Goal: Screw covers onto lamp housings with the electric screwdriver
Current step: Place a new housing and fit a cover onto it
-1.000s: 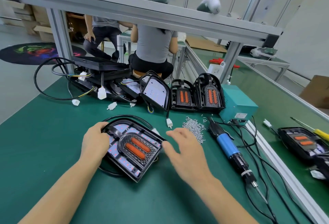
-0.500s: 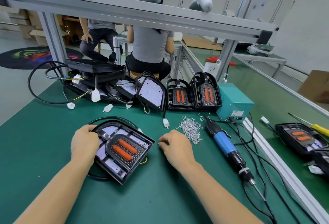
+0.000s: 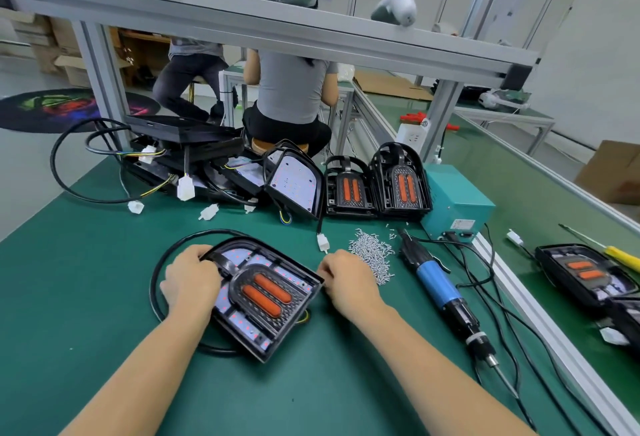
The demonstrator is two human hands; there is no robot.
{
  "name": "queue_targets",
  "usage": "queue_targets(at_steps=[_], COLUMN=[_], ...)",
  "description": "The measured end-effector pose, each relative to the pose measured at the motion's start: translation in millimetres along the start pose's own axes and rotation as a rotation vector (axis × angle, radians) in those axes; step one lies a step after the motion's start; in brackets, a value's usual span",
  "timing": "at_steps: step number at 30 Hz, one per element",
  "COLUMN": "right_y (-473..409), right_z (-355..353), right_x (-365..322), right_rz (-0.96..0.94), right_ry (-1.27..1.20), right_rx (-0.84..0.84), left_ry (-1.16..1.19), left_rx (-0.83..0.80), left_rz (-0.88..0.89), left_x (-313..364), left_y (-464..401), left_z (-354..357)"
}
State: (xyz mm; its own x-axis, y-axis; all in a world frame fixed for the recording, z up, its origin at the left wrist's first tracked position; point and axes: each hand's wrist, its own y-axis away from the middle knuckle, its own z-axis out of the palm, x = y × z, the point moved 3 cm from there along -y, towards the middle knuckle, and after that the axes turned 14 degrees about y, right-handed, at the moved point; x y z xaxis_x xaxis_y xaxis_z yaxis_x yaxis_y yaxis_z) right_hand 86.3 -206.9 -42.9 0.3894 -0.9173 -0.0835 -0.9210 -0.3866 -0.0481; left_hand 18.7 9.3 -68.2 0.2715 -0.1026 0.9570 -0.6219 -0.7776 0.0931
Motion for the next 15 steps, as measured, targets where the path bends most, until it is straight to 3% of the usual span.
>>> queue_targets(at_steps=[5,8,10,12,15], right_y=[-1.9,8.3,14.7,16.6,20.1], right_z=[-41.0,-56.8,-61.3,-67.0,-65.7], right_x=[21.8,8.2,1.7,-1.2,-8.9], right_rz=[0.138,0.023,-0.053,-0.108,-0.163], right_ry=[-0.744,-1.015,-1.097,-1.167,-1.231], right_rx=[0.301,0.255,0.224,0.234,0.248], left_ry=[-0.031,-0.198,-0.056,0.217,0.584], left_rx=[-0.064,-0.017,-0.024,-0.248,-0.659], left_rz=[0.042,0.278,0.473,0.448,0.133], left_x=[9.8,23.4,43.9,68.7,83.8], left_y=[14.8,31.7,47.7,59.8,76.8], left_z=[24.9,24.8,24.7,32.1,43.4])
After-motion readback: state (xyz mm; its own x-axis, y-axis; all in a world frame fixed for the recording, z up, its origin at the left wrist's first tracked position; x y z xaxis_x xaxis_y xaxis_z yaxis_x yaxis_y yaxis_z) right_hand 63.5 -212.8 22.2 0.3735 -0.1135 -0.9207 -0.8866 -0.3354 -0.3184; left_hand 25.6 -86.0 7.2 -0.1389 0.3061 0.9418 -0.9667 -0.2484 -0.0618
